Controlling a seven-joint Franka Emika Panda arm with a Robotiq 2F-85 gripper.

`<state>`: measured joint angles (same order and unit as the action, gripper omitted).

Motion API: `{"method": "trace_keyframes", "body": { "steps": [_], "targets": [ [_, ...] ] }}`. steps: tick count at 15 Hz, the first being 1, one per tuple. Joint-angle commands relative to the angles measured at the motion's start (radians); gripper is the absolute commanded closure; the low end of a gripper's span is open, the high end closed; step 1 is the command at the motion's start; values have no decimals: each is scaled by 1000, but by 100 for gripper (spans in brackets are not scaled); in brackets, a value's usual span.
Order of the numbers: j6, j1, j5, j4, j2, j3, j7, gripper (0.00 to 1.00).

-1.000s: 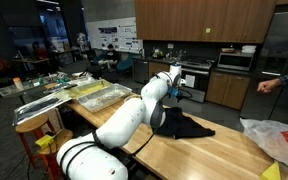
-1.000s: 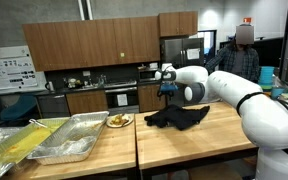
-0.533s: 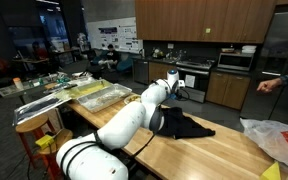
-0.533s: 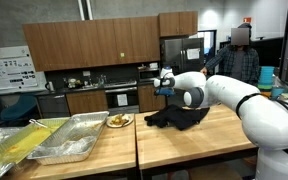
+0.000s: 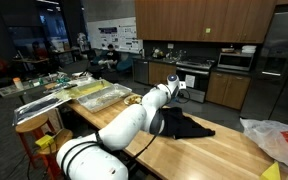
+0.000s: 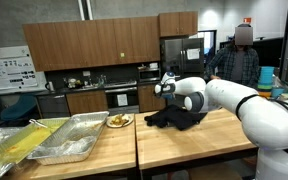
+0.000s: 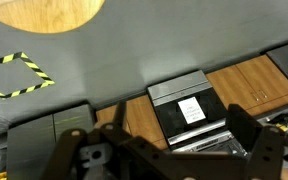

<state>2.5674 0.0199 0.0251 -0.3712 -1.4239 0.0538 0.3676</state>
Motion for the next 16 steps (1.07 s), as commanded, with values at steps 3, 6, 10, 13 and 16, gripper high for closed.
{"method": "trace_keyframes", "body": {
  "steps": [3,6,10,13,16],
  "targets": [
    [-76,-23,56,5,31,49,-204,0],
    [-188,-33,54,4,57,50,-311,0],
    [-430,-36,23,3,100,20,-413,0],
    [-608,-23,-25,16,122,-7,-447,0],
    [-759,10,-103,17,144,-59,-422,0]
  ]
}}
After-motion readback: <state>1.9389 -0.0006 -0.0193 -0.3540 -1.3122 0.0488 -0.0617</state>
